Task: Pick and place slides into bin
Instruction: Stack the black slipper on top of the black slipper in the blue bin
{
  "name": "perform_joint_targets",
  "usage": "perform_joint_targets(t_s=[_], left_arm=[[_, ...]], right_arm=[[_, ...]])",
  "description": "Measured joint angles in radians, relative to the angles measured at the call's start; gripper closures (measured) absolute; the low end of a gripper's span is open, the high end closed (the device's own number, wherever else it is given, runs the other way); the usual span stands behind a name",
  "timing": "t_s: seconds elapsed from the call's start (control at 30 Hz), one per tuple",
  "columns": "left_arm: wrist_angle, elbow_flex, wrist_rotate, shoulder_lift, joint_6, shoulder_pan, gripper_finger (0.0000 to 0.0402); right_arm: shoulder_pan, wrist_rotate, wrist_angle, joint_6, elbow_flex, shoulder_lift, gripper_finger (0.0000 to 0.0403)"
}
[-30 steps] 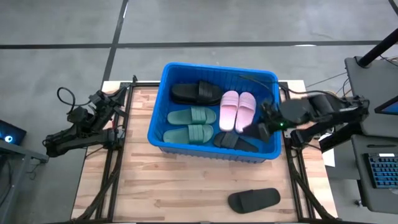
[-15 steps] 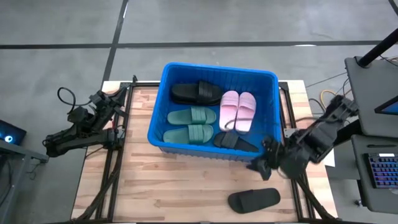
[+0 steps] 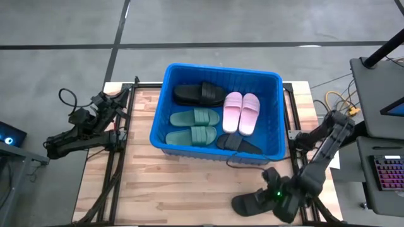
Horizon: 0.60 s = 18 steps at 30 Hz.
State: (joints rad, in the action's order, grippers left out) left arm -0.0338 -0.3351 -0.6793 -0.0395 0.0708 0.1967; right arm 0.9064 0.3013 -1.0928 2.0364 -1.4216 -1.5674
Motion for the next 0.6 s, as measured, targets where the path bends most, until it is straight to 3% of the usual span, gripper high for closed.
perform_joint_targets(t_s=[0.23, 0.43, 0.6], left_arm=[[0.000, 0.000, 0.005, 0.000, 0.000, 0.000, 0.0400], [0.000, 0.000, 0.019, 0.000, 0.000, 0.000, 0.0400], [0.000, 0.000, 0.020, 0.000, 0.000, 0.000, 0.0400]], right_arm=[[0.012, -0.021, 0.000, 0.039, 0.000, -0.115, 0.0188], [0.010, -0.159, 0.004, 0.058, 0.001, -0.183, 0.0188], [0.017, -0.162, 0.006, 0.084, 0.004, -0.213, 0.0188]])
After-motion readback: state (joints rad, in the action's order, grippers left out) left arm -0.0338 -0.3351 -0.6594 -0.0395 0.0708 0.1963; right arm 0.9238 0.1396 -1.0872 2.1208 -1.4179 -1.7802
